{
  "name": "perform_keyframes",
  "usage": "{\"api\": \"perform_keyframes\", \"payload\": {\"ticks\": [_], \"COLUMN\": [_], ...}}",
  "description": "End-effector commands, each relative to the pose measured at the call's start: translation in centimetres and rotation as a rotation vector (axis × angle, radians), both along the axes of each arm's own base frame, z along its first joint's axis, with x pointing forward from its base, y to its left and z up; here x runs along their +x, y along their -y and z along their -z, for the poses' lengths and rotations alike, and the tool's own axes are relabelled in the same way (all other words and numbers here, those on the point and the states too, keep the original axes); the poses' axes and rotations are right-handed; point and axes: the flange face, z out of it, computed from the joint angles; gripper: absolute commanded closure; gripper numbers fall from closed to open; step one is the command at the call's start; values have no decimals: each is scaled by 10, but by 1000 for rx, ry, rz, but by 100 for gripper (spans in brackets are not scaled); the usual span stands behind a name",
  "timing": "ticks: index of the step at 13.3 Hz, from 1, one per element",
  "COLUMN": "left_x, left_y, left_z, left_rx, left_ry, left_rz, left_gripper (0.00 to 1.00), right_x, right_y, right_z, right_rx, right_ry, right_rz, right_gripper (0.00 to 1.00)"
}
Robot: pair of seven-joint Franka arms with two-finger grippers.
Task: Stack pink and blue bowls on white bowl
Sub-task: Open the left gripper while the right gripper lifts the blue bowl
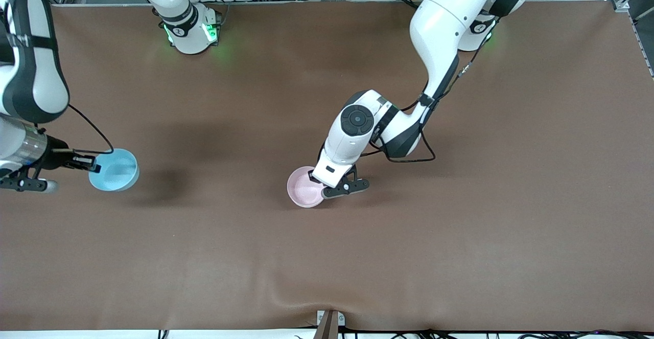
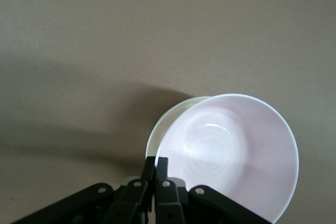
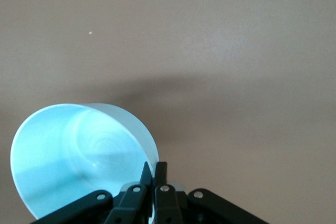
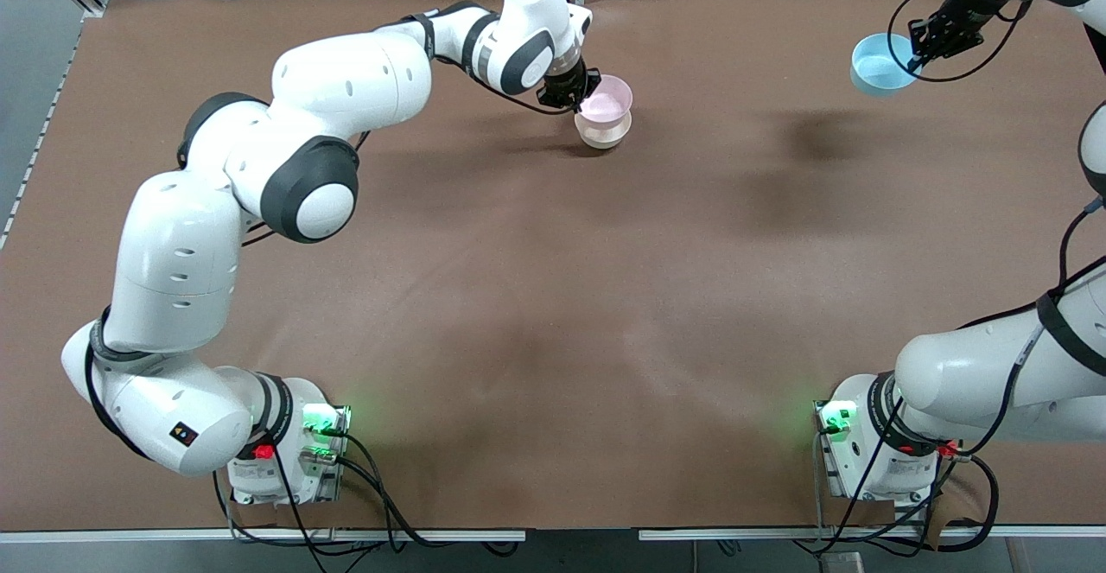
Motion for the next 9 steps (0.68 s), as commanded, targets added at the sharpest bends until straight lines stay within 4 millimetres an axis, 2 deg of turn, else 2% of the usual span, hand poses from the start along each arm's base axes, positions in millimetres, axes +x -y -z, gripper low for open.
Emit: {"api": "perform_keyframes", "payload": {"ticks": [1,6,7,8,9], "left_x": [-4,-5,-4,-4,0], "left_y": [12,10,10,10,8], "left_z": [9,18,17,15,6], "left_rx": [-6,3,-3,-9,-20], "left_ry": [-2,-13,-19,-27,-22], "left_rz": [-7,-8,-21,-62,-84], "left_gripper": [100,100,62,1,0], "right_x": [0,1,2,2,2], "right_y": [-21,-87,-96,-109,-121], "right_z": [-21,-47,-52,-54,-55], "right_rx": [8,55,57,56,57], "right_ry": [-1,-30,-27,-29,-29], "right_rz": [25,61,91,101,85], "right_gripper": [100,100,100,100,100]}}
